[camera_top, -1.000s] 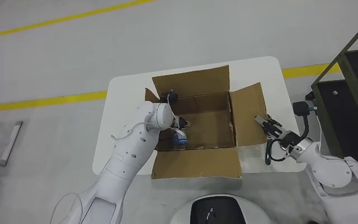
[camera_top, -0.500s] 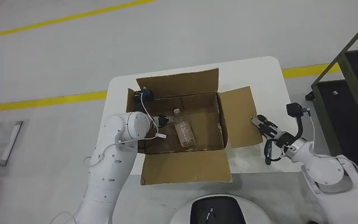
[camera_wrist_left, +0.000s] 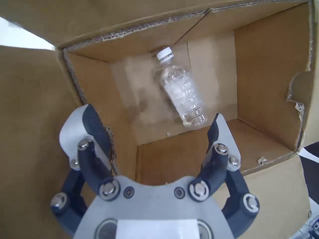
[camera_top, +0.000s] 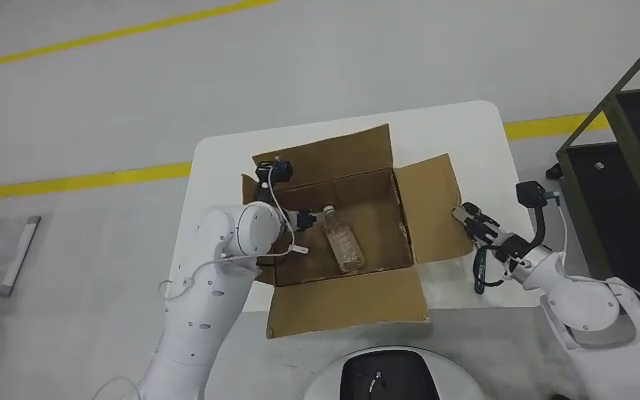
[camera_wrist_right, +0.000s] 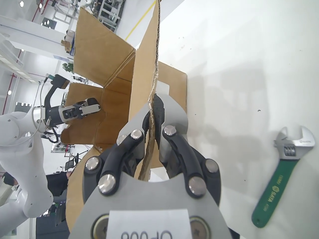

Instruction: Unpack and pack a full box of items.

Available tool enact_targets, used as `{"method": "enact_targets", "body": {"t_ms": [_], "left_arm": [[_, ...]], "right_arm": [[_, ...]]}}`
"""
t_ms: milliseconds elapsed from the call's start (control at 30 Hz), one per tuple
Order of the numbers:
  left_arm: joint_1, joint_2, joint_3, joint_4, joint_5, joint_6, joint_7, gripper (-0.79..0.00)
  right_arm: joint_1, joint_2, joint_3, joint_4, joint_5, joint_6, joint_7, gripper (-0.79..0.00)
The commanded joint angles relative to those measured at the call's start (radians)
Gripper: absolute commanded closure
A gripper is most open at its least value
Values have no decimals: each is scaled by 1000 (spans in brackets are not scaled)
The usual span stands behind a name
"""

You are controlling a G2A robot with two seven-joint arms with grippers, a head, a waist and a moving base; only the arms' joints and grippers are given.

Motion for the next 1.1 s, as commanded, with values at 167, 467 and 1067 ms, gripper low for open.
{"method": "enact_targets", "body": {"t_ms": [167, 467, 1067], "left_arm": [[40, 17, -104, -118, -19, -19, 10, -785], [80, 30, -119, -78, 184, 51, -13, -785], [63, 11, -112, -76, 76, 61, 77, -785]], "right_arm": [[-3, -2, 3, -8, 15, 42, -29, 0], [-10, -5, -16, -12, 12, 49, -68, 0], [-32, -1, 3, -75, -13, 53, -64, -785]]}}
